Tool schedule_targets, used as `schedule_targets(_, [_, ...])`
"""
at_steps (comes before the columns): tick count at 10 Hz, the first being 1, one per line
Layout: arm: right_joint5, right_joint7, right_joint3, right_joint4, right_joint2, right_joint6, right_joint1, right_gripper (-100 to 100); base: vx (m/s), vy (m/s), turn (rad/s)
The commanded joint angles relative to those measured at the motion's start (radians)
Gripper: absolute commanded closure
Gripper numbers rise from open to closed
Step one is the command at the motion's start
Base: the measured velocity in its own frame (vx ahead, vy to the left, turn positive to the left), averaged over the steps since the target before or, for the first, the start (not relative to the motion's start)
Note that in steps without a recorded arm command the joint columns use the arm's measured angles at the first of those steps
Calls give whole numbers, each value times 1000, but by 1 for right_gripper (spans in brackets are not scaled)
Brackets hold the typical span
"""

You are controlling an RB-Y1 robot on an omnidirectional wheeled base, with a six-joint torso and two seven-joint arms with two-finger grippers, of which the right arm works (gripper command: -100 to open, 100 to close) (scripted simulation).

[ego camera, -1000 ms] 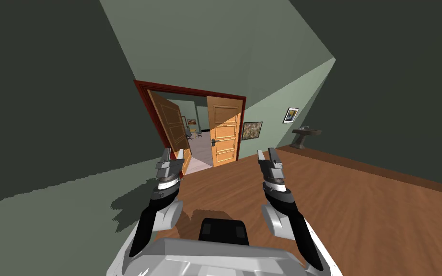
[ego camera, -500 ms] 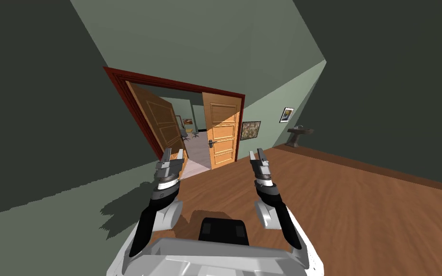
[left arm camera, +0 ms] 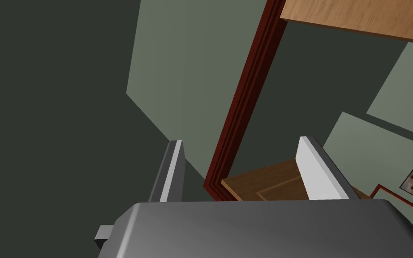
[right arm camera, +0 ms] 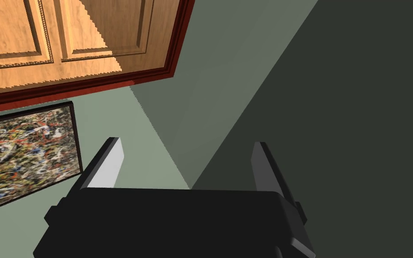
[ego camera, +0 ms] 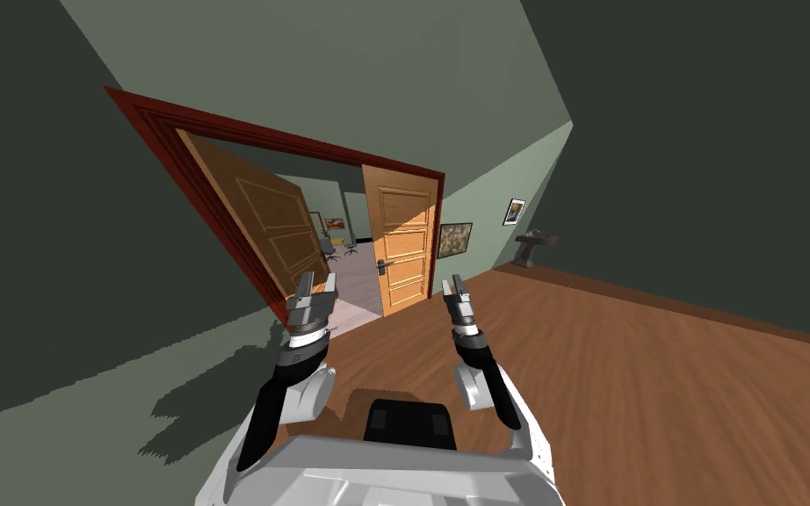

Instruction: Push the door open

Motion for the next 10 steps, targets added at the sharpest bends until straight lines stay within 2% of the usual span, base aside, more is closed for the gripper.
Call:
schedule_targets(1, [-1, -10, 29, 29, -2, 16, -20, -100, 140, 75, -117])
schedule_targets(4, [-5, -29, 80, 99, -7, 31, -62, -100, 124, 78, -121])
schedule_targets(5, [-7, -39, 106, 136, -9, 39, -85, -100, 137, 64, -146])
schedule_targets(9, [-11, -59, 160, 211, -13, 55, -130, -100, 104, 61, -103])
schedule_targets(10, [-13, -69, 187, 249, -15, 63, -153, -100, 122, 76, -159])
